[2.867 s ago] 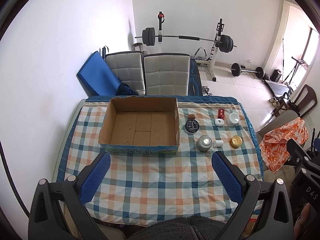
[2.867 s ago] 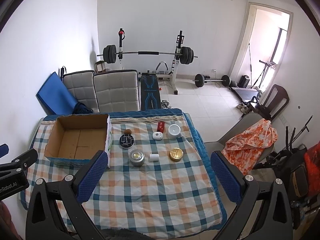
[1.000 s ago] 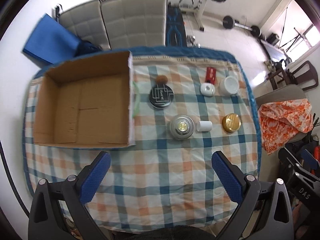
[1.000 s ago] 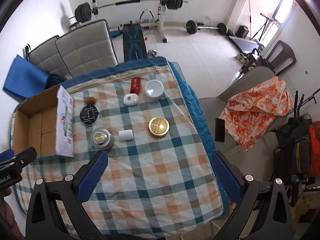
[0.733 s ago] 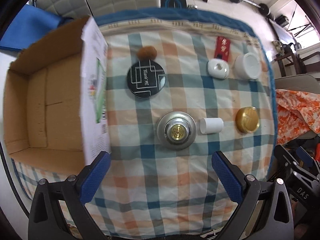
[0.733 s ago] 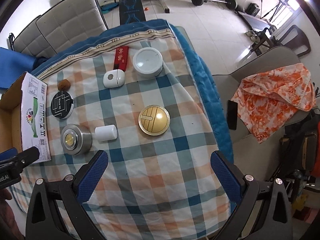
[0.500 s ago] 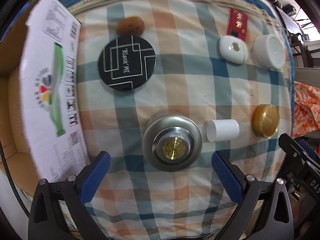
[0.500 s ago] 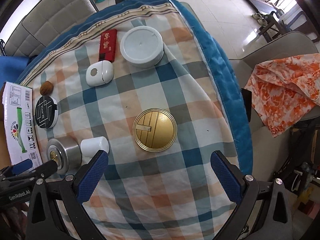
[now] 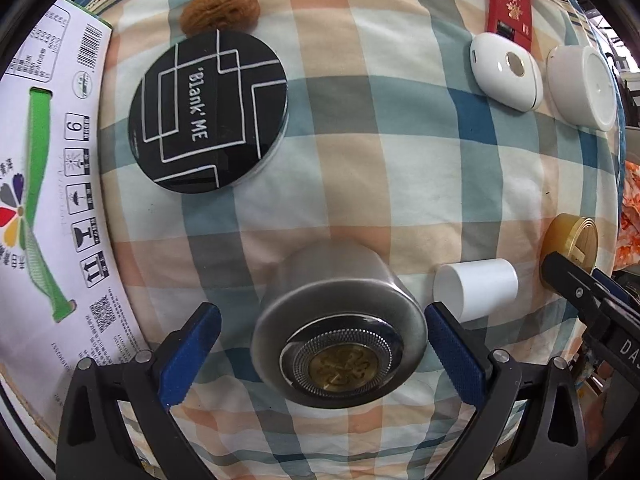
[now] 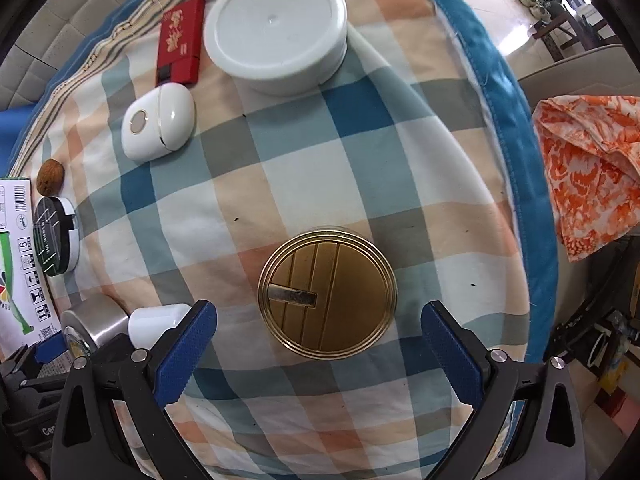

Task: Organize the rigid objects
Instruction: 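Grasp the silver tin with the left tool while the right tool grasps the gold tin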

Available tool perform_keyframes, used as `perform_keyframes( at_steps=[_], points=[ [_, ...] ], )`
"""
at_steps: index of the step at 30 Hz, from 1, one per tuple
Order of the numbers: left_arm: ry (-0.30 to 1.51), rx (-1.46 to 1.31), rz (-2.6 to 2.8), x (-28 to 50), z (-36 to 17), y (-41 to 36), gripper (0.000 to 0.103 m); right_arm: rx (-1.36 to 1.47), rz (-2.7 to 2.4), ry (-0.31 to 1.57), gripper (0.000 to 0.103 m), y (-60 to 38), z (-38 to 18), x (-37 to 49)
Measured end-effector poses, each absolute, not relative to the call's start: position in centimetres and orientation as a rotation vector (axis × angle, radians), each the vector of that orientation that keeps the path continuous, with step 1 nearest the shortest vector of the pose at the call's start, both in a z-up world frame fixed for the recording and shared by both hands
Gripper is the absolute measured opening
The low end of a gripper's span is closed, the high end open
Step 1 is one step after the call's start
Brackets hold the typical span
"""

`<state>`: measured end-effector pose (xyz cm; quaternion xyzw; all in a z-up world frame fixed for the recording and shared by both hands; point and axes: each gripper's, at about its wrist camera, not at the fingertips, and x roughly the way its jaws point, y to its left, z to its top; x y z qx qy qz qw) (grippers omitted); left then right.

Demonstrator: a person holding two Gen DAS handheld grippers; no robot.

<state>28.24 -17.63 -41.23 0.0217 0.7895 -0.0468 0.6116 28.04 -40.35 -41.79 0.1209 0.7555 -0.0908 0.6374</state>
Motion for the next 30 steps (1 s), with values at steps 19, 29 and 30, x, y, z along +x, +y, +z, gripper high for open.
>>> perform_keyframes(
  at_steps=[19, 29, 30],
  points=[
    [1.781, 0.071, -0.113, 28.9, -44.3, -18.9, 0.069, 0.304, -0.244, 1.774, 0.091, -39.8, -45.4, 28.8],
    [1.757, 0.081, -0.103, 28.0, -42.6, -18.9, 0.069, 0.281, -0.26, 1.771, 0.067, -39.6, -44.9, 29.0],
    [1.754, 0.08, -0.102, 27.8, -42.4, -19.1, 0.069, 0.282, -0.26, 1.771, 0.067, -39.6, -44.9, 29.0]
  ],
)
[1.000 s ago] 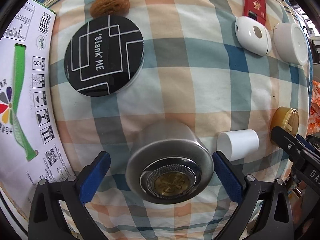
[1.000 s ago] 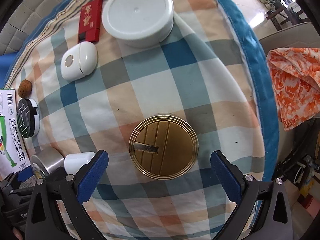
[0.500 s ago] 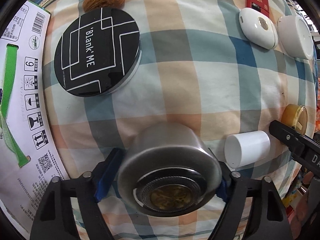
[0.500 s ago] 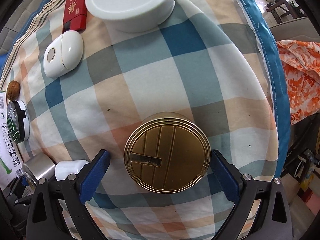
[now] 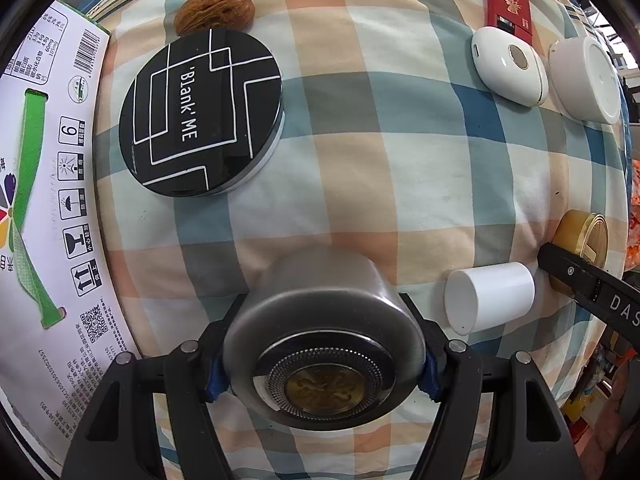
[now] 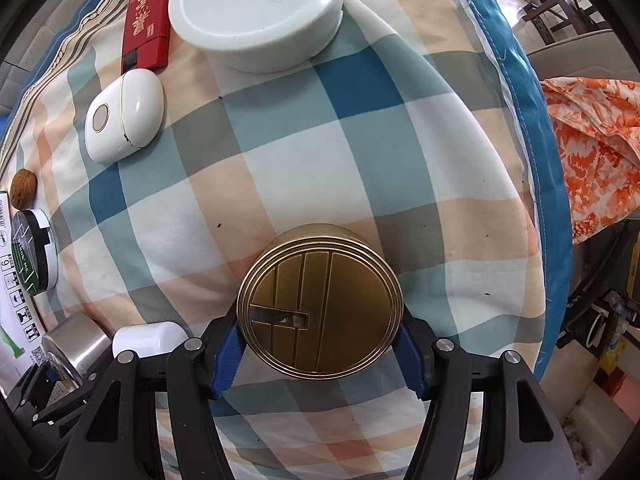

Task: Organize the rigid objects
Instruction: 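Grasp the silver tin with the left tool while the right tool grasps the gold tin, then carry the silver tin and gold tin into the cardboard box with both tools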

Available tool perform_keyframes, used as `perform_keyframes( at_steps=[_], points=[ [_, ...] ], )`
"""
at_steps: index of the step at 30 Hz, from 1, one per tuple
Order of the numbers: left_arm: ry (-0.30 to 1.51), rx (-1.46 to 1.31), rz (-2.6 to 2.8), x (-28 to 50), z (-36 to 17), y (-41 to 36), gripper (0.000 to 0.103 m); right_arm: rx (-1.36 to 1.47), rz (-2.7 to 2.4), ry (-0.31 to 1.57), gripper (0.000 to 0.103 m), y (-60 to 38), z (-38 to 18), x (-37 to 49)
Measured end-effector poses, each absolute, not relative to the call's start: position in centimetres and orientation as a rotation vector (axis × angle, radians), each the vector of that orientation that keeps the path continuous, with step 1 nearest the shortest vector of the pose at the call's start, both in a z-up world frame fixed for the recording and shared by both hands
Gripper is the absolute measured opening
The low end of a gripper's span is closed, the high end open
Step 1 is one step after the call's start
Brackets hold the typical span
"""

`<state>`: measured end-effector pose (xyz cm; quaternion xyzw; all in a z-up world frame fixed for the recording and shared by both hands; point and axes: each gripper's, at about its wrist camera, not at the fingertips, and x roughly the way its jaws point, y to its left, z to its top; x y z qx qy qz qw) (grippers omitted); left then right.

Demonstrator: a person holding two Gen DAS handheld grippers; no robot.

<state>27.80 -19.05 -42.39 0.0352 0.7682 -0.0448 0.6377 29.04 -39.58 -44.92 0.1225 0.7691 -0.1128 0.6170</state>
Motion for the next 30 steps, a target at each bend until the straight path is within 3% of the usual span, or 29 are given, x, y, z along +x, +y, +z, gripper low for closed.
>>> perform_keyframes(
  at_steps=[15, 30],
  points=[
    [1.656, 0.117, -0.12, 26.6, -37.6, -19.5, 0.069, 0.238, -0.184, 1.689, 0.067, -38.3, -39.8, 26.2],
    [1.436, 0.029, -0.194, 24.2, -24.9, -16.9, 0.069, 0.218, -0.047, 1.548, 0.067, -35.6, -30.1, 24.2]
  ],
)
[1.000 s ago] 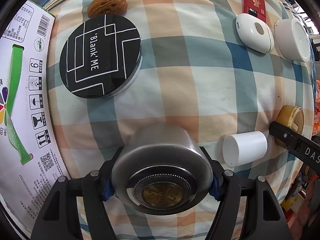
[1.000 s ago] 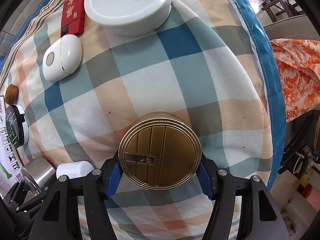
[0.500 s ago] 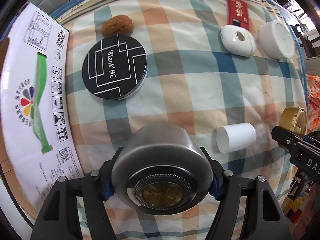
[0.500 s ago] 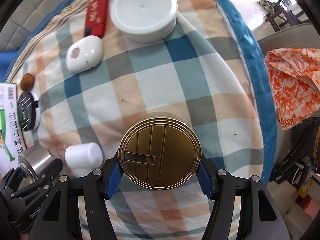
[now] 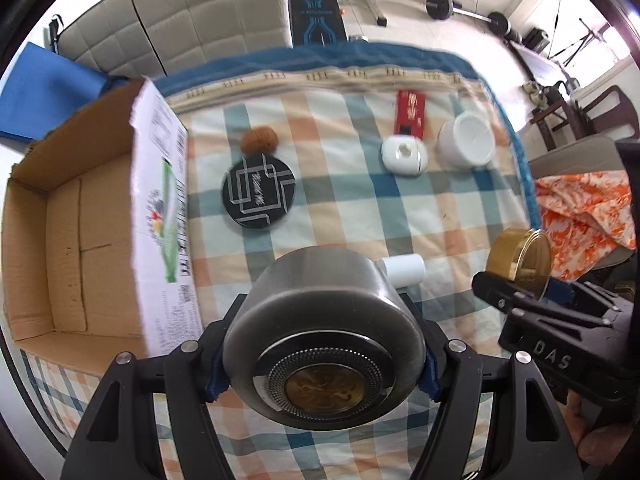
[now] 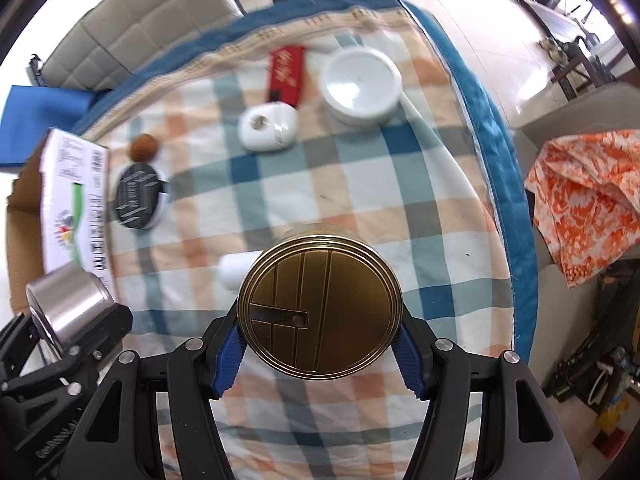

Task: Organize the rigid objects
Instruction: 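Carry the silver tin and gold tin into the cardboard box with both tools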

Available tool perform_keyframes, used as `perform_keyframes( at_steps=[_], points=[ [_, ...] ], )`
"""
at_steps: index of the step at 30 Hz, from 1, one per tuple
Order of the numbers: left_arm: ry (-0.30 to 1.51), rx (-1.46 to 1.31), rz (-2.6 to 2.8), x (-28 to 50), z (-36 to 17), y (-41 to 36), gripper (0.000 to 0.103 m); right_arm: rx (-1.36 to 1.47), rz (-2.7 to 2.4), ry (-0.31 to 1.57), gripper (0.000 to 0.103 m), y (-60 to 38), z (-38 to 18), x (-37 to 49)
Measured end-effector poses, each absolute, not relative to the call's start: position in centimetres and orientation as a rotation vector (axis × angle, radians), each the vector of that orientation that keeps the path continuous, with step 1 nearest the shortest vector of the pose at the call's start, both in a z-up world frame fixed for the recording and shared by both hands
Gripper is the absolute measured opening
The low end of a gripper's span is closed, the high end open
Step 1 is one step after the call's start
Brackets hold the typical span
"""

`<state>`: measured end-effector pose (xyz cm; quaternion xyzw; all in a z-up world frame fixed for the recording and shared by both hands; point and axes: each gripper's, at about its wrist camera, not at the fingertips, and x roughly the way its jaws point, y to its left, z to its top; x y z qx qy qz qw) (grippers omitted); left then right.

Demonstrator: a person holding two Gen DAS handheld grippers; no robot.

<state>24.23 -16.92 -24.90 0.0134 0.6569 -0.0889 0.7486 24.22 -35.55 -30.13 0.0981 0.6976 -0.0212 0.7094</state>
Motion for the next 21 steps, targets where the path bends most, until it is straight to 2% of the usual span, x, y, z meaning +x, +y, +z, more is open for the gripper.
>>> perform_keyframes(
  at_steps=[7, 12, 21],
  points=[
    [1.341, -0.017, -0.2, 24.5, -20.0, -12.2, 0.069, 0.189, 0.025, 1.465, 0.067, -30.7, -24.7, 24.3],
    [1.302, -0.026, -0.189, 25.3, -18.4, -7.6, 0.069, 0.179, 0.07, 1.421, 0.067, -24.7, -22.1, 24.6],
    [1.312, -0.052, -0.128, 28.8, -19.2, 2.8, 0.069, 0.194, 0.148, 1.396, 0.067, -12.5, -21.6, 27.3]
  ],
)
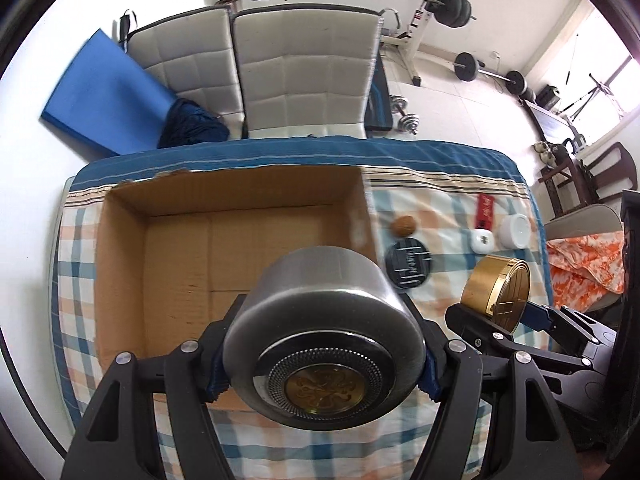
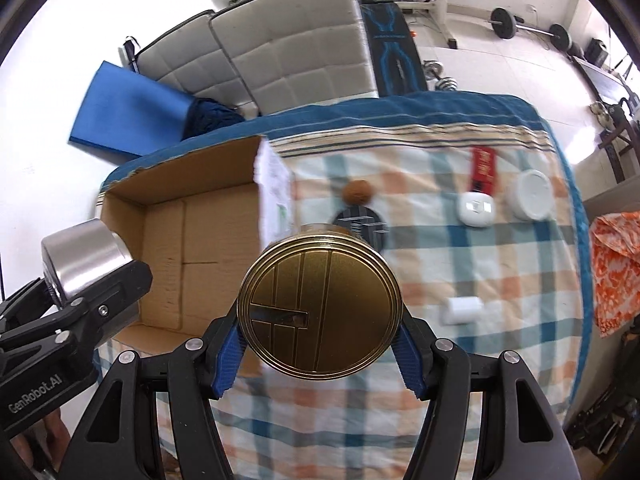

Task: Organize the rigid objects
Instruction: 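Carry the silver tin and gold tin into the cardboard box with both tools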

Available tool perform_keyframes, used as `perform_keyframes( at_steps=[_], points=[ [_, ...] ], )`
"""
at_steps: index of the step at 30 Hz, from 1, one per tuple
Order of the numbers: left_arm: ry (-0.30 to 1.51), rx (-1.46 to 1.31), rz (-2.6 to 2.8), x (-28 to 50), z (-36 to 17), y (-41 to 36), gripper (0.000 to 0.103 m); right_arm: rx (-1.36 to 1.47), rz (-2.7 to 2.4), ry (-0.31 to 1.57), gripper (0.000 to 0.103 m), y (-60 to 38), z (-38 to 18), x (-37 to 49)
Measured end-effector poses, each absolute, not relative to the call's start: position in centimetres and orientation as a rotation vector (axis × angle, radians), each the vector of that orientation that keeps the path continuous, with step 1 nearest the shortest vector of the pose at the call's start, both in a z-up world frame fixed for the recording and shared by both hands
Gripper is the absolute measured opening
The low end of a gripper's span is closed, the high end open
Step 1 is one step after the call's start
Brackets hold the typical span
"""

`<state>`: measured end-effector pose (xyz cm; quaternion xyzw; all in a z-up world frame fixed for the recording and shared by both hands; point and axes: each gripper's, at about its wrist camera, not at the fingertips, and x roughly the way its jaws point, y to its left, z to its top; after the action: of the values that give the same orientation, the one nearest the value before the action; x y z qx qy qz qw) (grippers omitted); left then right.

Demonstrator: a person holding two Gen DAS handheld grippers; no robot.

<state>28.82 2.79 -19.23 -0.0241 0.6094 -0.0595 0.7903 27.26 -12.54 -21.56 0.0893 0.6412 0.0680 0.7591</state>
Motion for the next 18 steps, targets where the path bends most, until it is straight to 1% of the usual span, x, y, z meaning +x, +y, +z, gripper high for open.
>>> perform_keyframes(
  at_steps=[4, 10, 18],
  points=[
    [1.336, -0.077, -0.107, 30.5, -20.8, 7.4, 0.069, 0.193, 0.163, 1.407, 0.067, -7.4, -23.3, 29.2],
    [1.412, -0.148, -0.12, 33.6, -25.3, 12.7, 0.069, 0.19, 0.172, 1.445, 0.067, -1.8, -27.4, 32.3],
    [1.569, -0.287, -0.194, 37.5, -31.8, 15.7, 0.069, 0.163, 0.161, 1.517, 0.067, 1.7, -33.5, 35.6]
  ],
)
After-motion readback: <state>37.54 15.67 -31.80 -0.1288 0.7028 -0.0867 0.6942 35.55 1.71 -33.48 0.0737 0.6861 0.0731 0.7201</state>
